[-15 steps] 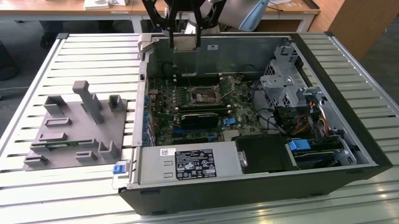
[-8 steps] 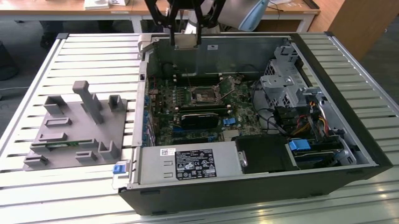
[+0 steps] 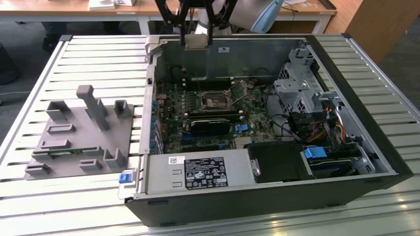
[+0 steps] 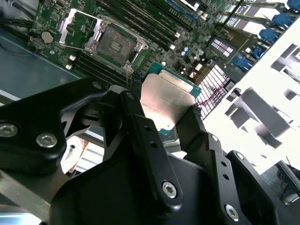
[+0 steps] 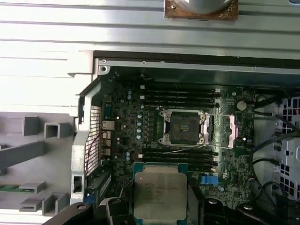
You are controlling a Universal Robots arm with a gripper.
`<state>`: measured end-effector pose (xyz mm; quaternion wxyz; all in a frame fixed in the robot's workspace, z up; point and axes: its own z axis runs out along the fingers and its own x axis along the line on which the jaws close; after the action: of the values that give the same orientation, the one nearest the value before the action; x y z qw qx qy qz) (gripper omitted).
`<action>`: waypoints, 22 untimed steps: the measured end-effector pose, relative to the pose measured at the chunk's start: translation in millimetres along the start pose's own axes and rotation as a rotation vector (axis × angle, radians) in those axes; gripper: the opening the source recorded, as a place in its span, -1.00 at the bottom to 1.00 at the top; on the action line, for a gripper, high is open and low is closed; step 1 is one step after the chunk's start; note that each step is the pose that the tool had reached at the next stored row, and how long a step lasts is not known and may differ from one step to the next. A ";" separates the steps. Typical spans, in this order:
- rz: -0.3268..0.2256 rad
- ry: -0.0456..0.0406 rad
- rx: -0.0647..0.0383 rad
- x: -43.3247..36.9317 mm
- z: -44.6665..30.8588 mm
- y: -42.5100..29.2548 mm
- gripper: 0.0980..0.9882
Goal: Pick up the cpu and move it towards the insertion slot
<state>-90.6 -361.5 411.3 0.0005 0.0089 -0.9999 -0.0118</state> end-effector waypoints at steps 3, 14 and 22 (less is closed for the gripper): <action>0.000 0.0000 0.000 -1.0 0.1 2.5 0.00; 0.000 0.0001 0.000 -4.9 0.2 10.1 0.00; 0.000 0.0000 0.000 -7.7 0.4 15.1 0.00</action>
<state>-83.1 -346.2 411.3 0.0005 0.0088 -0.9999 -0.0118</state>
